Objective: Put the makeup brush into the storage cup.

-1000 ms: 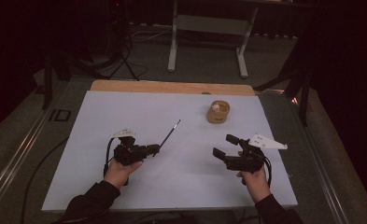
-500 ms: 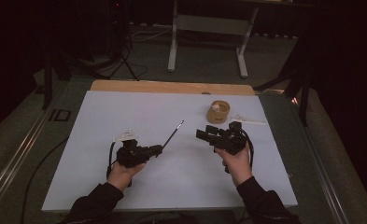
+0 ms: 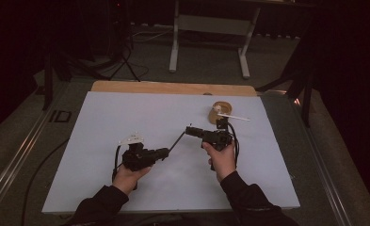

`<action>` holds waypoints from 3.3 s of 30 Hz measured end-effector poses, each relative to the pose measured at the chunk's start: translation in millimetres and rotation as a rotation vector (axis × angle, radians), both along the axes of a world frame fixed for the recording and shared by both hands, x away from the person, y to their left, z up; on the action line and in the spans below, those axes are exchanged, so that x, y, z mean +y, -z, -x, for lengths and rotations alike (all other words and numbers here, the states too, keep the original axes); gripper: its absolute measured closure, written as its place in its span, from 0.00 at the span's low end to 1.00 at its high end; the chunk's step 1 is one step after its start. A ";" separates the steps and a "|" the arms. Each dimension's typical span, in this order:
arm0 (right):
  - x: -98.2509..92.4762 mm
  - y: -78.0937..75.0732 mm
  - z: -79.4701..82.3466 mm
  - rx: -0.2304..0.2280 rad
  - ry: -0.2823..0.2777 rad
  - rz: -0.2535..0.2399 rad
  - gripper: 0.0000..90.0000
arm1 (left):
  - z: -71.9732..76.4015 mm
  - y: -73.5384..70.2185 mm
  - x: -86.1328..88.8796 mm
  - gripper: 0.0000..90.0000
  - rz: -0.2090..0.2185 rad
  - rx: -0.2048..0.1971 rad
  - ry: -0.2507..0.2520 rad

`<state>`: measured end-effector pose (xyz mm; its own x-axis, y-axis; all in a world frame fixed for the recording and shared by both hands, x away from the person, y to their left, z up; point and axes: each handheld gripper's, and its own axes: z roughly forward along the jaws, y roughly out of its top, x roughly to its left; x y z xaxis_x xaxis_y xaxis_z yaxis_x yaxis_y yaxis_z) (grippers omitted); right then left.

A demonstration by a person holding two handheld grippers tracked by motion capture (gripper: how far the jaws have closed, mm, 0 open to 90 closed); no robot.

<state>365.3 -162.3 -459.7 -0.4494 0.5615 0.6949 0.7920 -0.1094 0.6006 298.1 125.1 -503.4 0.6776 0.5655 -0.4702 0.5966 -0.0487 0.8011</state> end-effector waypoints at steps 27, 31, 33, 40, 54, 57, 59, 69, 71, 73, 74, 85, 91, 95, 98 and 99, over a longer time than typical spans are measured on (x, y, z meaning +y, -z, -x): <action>13.2 -6.4 5.1 0.018 -0.068 -0.056 0.95 | 3.4 -0.1 -12.2 0.94 -0.020 -0.063 0.084; 11.3 -14.3 5.8 -0.029 -0.064 -0.043 0.95 | 3.2 -6.0 -13.5 0.77 -0.027 -0.063 0.097; 10.0 -18.9 5.9 -0.067 -0.067 -0.028 0.95 | 4.6 -9.6 -13.1 0.71 -0.038 -0.081 0.090; 3.0 -37.1 8.1 -0.232 -0.083 0.078 0.95 | 2.1 -23.1 3.6 0.46 0.021 -0.096 0.066; -25.6 -66.2 10.8 -0.402 -0.072 0.188 0.95 | 8.4 -31.0 41.6 0.01 0.003 -0.116 0.060; -32.3 -71.3 10.8 -0.429 -0.061 0.210 0.95 | 11.1 -28.4 48.7 0.00 -0.028 -0.140 0.051; -36.8 -75.4 10.5 -0.445 -0.056 0.220 0.95 | 13.3 -26.9 52.3 0.00 -0.071 -0.158 0.032; -63.2 -100.6 1.0 -0.514 0.010 0.221 0.95 | 24.1 -15.6 67.5 0.00 -0.089 -0.217 -0.010; -67.6 -103.6 -1.6 -0.522 0.020 0.219 0.95 | 26.6 -13.3 71.2 0.00 -0.099 -0.236 -0.026; -72.3 -106.0 -5.2 -0.536 0.034 0.227 0.95 | 28.9 -11.0 75.0 0.00 -0.100 -0.248 -0.037; -74.1 -106.9 -7.6 -0.542 0.037 0.237 0.95 | 30.0 -9.9 77.4 0.00 -0.095 -0.251 -0.042; -86.7 -117.1 -35.9 -0.599 0.116 0.322 0.95 | 38.2 0.2 95.3 0.00 -0.078 -0.272 -0.106; -93.7 -116.6 -55.4 -0.601 0.179 0.364 0.95 | 38.9 2.0 98.6 0.00 -0.083 -0.283 -0.123; -98.2 -114.1 -68.9 -0.591 0.214 0.382 0.95 | 37.7 4.6 98.2 0.00 -0.078 -0.267 -0.117; -98.4 -110.7 -77.7 -0.597 0.240 0.410 0.95 | 37.7 5.9 97.0 0.00 -0.082 -0.270 -0.112; -98.2 -109.6 -80.6 -0.594 0.249 0.425 0.95 | 37.7 6.0 96.7 0.00 -0.086 -0.272 -0.109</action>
